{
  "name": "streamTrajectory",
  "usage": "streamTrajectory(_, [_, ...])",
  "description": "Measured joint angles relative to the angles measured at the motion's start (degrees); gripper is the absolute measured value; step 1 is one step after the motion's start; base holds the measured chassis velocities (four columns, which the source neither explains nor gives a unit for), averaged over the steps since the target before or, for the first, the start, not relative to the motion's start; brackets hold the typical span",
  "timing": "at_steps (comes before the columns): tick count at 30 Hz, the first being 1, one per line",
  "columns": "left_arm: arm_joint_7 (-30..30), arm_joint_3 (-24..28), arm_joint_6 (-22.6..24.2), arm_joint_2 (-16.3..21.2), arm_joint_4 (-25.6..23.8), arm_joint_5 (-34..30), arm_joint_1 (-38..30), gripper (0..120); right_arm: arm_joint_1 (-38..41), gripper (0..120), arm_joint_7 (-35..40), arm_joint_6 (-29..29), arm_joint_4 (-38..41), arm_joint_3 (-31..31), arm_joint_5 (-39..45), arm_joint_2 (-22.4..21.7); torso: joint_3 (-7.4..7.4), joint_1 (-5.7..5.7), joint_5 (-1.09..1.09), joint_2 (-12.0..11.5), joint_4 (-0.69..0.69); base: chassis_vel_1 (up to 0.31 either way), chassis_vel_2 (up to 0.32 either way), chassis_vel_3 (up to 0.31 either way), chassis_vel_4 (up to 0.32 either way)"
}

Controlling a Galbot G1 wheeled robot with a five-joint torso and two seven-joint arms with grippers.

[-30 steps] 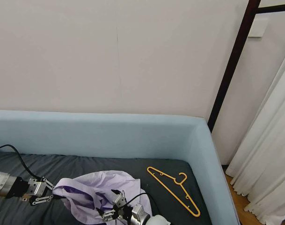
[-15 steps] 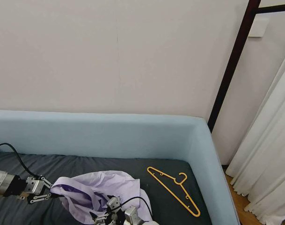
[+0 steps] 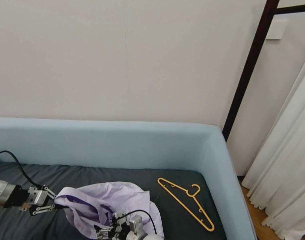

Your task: Pick up the clothes from the sofa and hang them on the clothes hanger.

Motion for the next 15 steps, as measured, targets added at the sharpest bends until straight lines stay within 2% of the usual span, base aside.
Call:
streamTrajectory(3, [0.06,0.01,0.22,-0.01,-0.65,-0.02,0.03,0,-0.01,81,0.33,-0.02,-0.54,0.64,1.55,1.12,0.00,0.00,0.00,0.00,0.00,0.000,0.000,0.000,0.000])
streamTrajectory(4, [0.06,0.01,0.22,-0.01,-0.65,-0.02,0.03,0,-0.01,81,0.33,-0.02,-0.54,0.64,1.55,1.12,0.00,0.00,0.00,0.00,0.00,0.000,0.000,0.000,0.000])
streamTrajectory(7, [0.20,0.11,0.28,-0.13,-0.90,0.33,0.14,0,0.27,68,0.34,-0.09,-0.55,1.17,2.82,0.97,0.00,0.00,0.00,0.00,0.00,0.000,0.000,0.000,0.000])
streamTrajectory(15, [0.51,-0.16,0.29,-0.51,-0.77,0.72,-0.06,0,-0.48,64,-0.42,-1.04,-0.76,3.90,4.67,2.03,0.00,0.00,0.00,0.00,0.00,0.000,0.000,0.000,0.000])
